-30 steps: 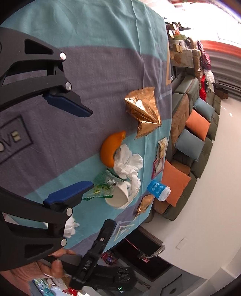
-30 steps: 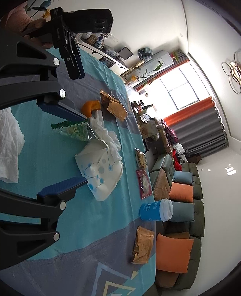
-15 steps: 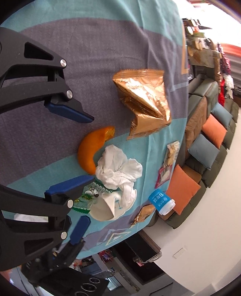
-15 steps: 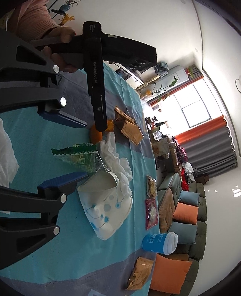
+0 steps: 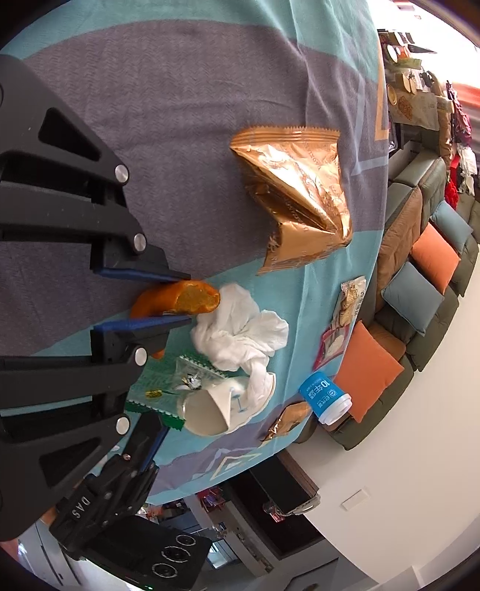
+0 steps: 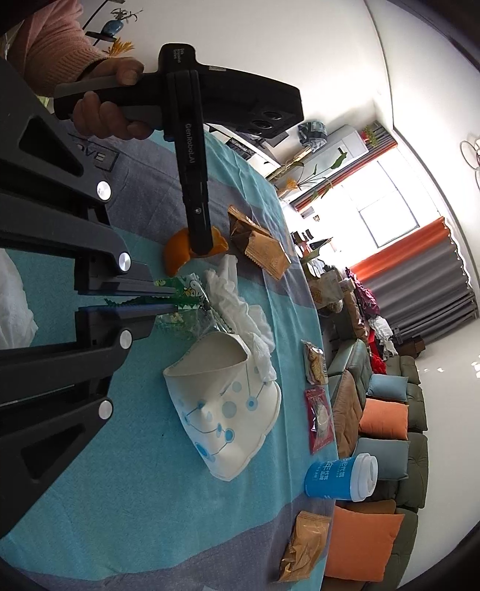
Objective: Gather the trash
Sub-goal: 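Grasp the orange peel with the left tool while the right tool grasps the green snack wrapper, then carry the orange peel and green wrapper to the teal bin and release both, then move both open tools back over the table toward the tissue, then close the left tool on the white tissue and lift it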
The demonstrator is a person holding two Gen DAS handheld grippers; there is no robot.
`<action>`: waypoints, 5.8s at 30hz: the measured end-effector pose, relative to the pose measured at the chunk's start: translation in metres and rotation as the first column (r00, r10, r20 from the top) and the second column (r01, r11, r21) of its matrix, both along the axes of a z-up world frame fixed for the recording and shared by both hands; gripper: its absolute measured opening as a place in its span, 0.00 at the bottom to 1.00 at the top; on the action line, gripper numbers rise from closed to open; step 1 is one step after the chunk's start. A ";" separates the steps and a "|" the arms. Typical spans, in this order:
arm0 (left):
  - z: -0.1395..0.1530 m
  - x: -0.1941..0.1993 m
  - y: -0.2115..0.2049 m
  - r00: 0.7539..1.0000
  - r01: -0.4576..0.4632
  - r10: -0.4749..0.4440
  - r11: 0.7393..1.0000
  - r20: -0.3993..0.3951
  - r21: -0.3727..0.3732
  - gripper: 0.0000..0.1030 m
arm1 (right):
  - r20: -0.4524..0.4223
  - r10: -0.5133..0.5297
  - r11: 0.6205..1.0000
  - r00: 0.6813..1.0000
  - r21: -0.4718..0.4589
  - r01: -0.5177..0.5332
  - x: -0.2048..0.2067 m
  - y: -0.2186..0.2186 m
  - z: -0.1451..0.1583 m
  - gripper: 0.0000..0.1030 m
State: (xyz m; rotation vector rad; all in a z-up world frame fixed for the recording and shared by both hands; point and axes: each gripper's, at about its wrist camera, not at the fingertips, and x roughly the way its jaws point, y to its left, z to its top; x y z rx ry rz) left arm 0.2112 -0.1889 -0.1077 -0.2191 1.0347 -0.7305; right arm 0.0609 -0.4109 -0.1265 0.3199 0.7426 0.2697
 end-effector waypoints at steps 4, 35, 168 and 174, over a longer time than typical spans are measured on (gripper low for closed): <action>0.009 -0.012 0.015 0.999 -0.018 0.019 1.000 0.028 -0.014 0.16 | 0.024 0.013 1.000 1.000 0.023 -0.014 -0.004 0.002 0.007 0.02; 0.057 -0.104 0.172 0.964 -0.192 0.196 0.981 0.182 -0.038 0.16 | 0.030 -0.033 0.999 0.999 0.018 0.033 -0.005 0.022 0.015 0.06; 0.026 -0.160 -0.051 0.898 0.382 -0.385 0.922 0.214 0.056 0.74 | 0.020 -0.221 0.975 0.975 -0.008 0.221 -0.004 -0.050 0.013 0.47; 0.011 -0.161 -0.075 0.905 0.396 -0.403 0.915 0.137 0.078 0.60 | 0.000 -0.232 0.972 0.973 0.046 0.232 0.015 -0.077 0.004 0.49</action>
